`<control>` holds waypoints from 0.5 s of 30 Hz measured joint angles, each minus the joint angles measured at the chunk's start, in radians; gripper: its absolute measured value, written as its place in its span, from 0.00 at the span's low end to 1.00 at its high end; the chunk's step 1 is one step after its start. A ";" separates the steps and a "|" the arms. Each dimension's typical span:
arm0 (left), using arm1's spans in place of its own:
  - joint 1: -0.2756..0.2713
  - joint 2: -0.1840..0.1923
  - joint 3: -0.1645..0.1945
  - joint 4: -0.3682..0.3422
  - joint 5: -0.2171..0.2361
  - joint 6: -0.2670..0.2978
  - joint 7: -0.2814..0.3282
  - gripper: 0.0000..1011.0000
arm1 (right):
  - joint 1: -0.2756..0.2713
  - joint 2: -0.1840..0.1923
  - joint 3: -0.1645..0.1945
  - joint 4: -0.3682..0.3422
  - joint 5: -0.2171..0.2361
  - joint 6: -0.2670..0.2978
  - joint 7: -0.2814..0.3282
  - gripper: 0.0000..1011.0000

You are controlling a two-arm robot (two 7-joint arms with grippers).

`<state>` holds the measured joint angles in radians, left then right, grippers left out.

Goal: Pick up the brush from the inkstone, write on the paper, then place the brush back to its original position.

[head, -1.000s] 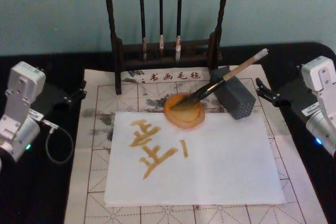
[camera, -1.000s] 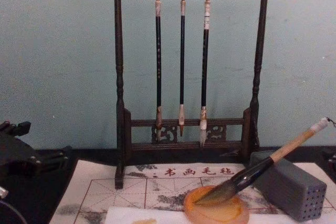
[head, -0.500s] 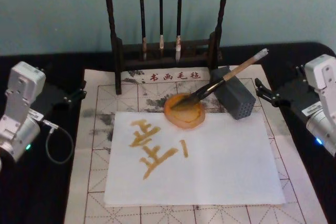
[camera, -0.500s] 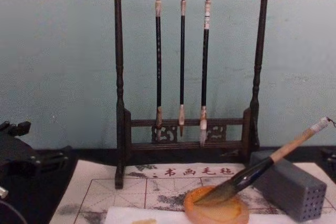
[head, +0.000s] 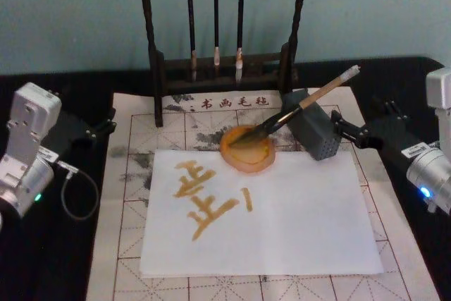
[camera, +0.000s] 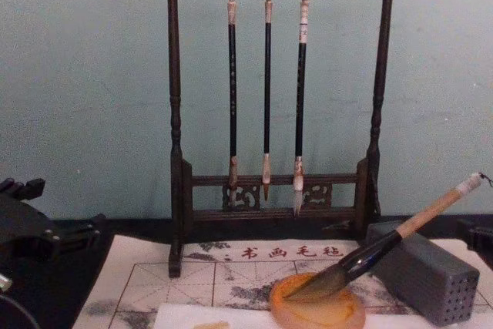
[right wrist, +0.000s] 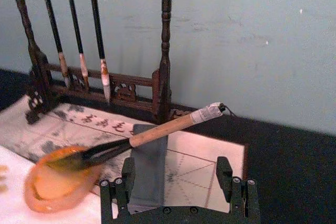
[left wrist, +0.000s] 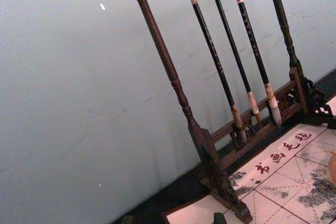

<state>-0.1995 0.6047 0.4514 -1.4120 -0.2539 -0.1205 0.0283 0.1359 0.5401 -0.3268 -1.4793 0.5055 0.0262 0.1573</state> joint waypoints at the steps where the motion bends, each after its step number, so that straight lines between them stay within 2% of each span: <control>1: 0.000 0.000 0.000 0.000 0.000 0.000 0.000 0.99 | -0.001 -0.005 0.007 -0.001 0.015 0.010 0.005 0.99; 2: 0.000 0.000 0.000 0.000 0.000 0.000 0.000 0.99 | -0.002 -0.017 0.020 -0.002 0.044 0.030 0.015 0.99; 5: 0.000 0.000 0.000 0.000 0.000 0.000 0.000 0.99 | -0.003 -0.036 0.039 -0.002 0.083 0.058 0.027 0.99; 7: 0.000 0.000 0.000 0.000 0.000 0.000 0.000 0.99 | -0.003 -0.062 0.067 0.001 0.137 0.098 0.039 0.99; 8: 0.000 0.000 0.000 0.000 0.000 0.000 0.000 0.99 | -0.003 -0.062 0.067 0.001 0.137 0.098 0.039 0.99; 11: 0.000 0.000 0.000 0.000 0.000 0.000 0.000 0.99 | 0.000 -0.093 0.098 0.009 0.191 0.139 0.047 0.99; 15: 0.000 0.000 0.000 0.000 0.000 0.000 0.000 0.99 | 0.007 -0.115 0.118 0.015 0.237 0.171 0.049 0.99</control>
<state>-0.1995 0.6047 0.4514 -1.4119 -0.2539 -0.1205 0.0283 0.1432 0.4248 -0.2090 -1.4639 0.7424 0.1968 0.2064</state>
